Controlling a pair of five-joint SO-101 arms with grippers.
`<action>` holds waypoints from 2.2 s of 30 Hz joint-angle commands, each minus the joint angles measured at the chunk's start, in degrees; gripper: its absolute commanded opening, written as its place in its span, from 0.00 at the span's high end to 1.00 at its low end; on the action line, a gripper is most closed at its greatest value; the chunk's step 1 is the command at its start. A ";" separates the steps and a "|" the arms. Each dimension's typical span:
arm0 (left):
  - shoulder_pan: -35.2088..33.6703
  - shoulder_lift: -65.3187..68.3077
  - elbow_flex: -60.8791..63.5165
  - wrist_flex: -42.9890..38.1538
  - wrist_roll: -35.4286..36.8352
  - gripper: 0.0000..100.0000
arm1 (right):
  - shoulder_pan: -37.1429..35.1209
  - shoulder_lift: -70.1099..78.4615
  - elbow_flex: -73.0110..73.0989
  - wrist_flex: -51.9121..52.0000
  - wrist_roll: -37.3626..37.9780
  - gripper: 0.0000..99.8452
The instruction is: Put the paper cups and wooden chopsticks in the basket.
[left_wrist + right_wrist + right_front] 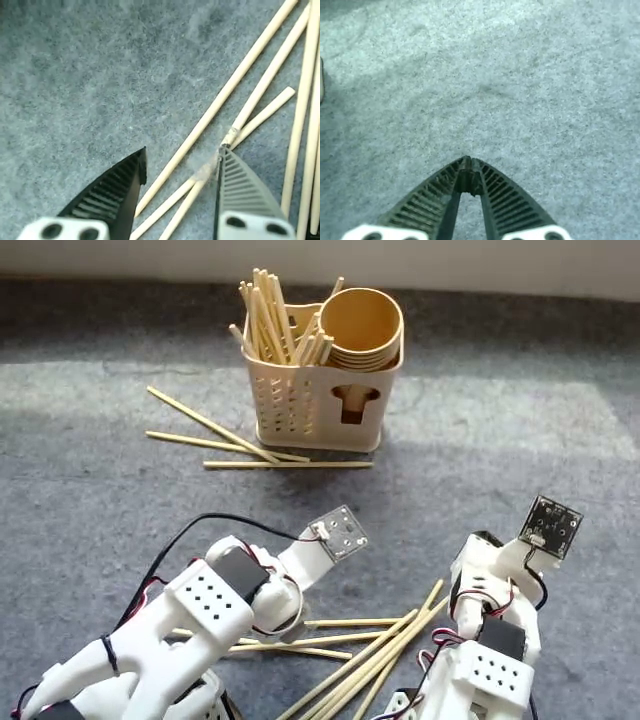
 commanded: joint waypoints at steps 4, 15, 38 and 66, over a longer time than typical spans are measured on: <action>1.63 3.56 0.31 0.18 -2.55 0.78 | -0.66 -0.57 -2.24 -1.54 0.70 0.99; 1.63 19.91 -5.41 -1.85 -2.64 0.88 | -0.66 -0.57 -2.24 -1.54 0.70 0.99; -16.66 19.91 -16.40 -5.27 -10.55 0.80 | -0.66 -0.57 -2.15 -1.54 0.70 0.99; -15.52 0.48 5.14 -7.82 -17.32 0.84 | -1.89 -0.57 -2.15 -1.54 0.70 0.99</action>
